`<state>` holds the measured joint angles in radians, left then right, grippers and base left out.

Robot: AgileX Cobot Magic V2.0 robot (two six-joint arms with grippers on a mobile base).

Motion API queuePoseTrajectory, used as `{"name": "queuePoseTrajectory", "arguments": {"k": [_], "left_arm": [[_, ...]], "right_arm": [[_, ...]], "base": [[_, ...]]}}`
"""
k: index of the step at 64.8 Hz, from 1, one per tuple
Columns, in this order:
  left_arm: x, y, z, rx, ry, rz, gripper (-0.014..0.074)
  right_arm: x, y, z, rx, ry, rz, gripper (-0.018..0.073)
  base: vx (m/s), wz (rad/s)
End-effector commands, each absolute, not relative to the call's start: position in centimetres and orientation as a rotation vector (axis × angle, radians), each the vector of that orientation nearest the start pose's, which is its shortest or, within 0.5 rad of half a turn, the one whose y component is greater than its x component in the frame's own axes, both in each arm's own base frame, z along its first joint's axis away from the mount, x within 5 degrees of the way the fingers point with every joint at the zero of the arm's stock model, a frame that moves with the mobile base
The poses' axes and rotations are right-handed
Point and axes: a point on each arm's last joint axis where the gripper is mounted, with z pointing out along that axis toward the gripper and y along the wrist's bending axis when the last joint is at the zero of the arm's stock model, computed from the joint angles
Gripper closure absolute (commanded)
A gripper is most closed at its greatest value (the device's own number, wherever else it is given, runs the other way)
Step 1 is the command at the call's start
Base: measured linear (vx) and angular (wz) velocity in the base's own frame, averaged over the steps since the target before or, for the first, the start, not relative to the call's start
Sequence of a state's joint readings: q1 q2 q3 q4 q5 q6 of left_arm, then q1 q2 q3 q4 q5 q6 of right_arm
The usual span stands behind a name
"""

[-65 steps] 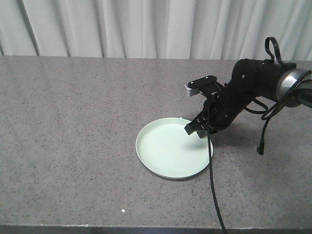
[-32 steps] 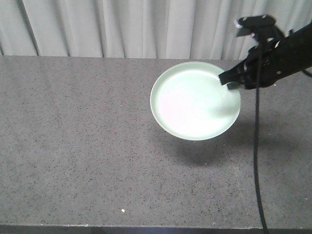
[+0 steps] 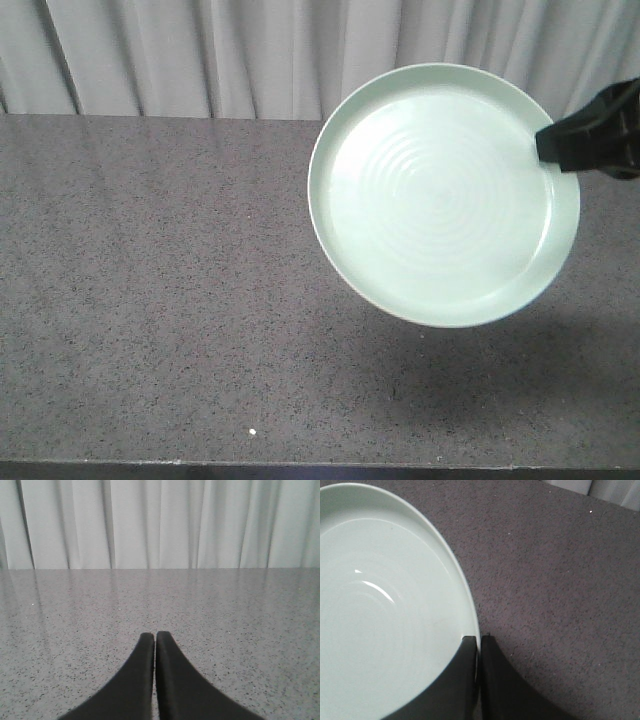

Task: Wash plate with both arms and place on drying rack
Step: 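Lift the plate off the counter with the right gripper, then hold the plate raised in the right gripper while the base turns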

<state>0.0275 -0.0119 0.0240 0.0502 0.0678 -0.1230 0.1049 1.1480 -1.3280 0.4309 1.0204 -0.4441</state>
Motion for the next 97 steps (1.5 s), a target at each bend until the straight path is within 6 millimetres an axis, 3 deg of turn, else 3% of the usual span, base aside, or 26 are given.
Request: {"name": "queuePoseTrajectory", "arguments": {"k": [1, 21, 42, 97], "left_arm": [[5.6, 0.1, 19.9, -0.078, 1.501, -0.051, 0.0602], [5.6, 0.1, 19.9, -0.078, 1.501, -0.051, 0.0602], [5.6, 0.1, 19.9, -0.078, 1.501, -0.051, 0.0602], [5.6, 0.1, 19.9, -0.078, 1.501, -0.051, 0.0602]], "right_arm": [[19.8, 5.3, 43.4, -0.482, 2.078, 0.361, 0.0566], [17.2, 4.1, 39.6, -0.414, 2.159, 0.259, 0.0566], [15.0, 3.2, 40.6, -0.339, 2.097, 0.192, 0.0566], [14.9, 3.3, 40.4, -0.349, 2.124, 0.196, 0.0566]], "base": [[0.00, 0.00], [0.00, 0.00], [0.00, 0.00], [0.00, 0.00]]}}
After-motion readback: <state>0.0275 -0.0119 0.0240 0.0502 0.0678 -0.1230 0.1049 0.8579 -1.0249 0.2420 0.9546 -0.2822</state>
